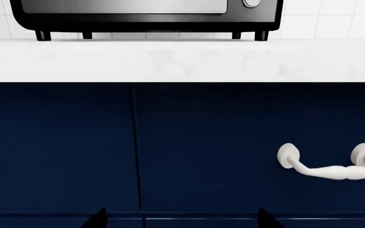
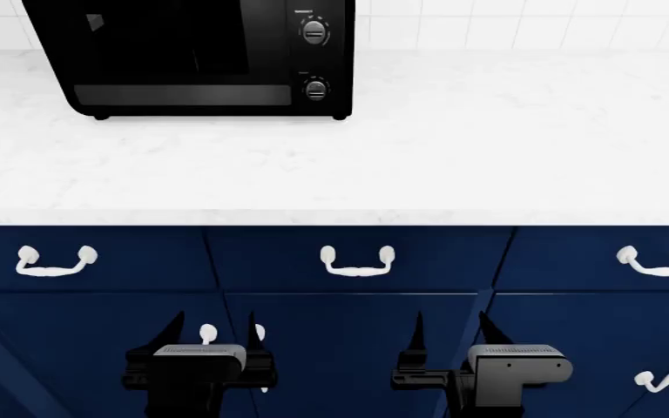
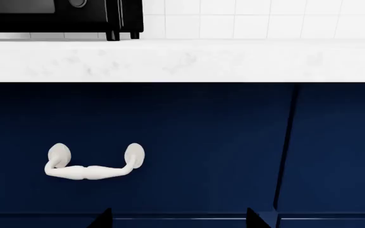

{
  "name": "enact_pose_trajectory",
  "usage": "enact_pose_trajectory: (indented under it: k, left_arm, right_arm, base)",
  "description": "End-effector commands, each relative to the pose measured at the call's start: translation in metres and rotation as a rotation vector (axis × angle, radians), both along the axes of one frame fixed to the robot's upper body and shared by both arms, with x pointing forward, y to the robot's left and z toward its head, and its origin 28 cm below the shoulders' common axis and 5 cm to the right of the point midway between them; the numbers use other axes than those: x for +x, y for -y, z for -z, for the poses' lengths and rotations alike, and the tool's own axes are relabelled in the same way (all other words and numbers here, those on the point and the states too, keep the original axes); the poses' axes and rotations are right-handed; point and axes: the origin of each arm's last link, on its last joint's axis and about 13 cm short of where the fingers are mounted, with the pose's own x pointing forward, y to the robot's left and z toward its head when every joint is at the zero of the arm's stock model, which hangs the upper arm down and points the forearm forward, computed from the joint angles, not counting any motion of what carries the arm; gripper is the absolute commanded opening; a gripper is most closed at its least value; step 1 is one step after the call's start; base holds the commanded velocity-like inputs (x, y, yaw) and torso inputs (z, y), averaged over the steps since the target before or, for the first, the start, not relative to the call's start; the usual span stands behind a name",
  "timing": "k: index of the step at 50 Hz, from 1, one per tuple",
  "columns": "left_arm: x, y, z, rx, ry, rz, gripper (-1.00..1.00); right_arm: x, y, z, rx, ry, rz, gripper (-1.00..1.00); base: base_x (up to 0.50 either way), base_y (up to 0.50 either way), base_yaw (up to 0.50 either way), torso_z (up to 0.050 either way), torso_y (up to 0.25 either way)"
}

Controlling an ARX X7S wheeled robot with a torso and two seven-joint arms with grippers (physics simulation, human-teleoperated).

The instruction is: Open the toaster oven door.

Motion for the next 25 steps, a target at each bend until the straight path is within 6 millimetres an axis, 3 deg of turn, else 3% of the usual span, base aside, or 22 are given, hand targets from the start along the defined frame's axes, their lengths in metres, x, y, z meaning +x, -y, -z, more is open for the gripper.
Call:
enact_pose_trajectory:
  k: [1,11,25]
  left_arm:
    - [0.0,0.0,0.0,0.002,0.003,0.0,1.0]
    - [-0.002,0.001,-0.004,-0.012,0.004,0.027,1.0]
    - [0.003,-0.006,-0.049,-0.003,0.049,0.054,1.0]
  right_arm:
    - [0.0,-0.001,0.001,-0.003,-0.002,0.001,1.0]
    - [-0.001,-0.001,0.001,-0.007,-0.005,-0.004,1.0]
    - [0.019,0.007,-0.026,-0.02,0.055,0.011,1.0]
  base:
    - [0.0,0.0,0.0,0.0,0.0]
    - [0.0,0.0,0.0,0.0,0.0]
    - [0.0,0.0,0.0,0.05,0.0]
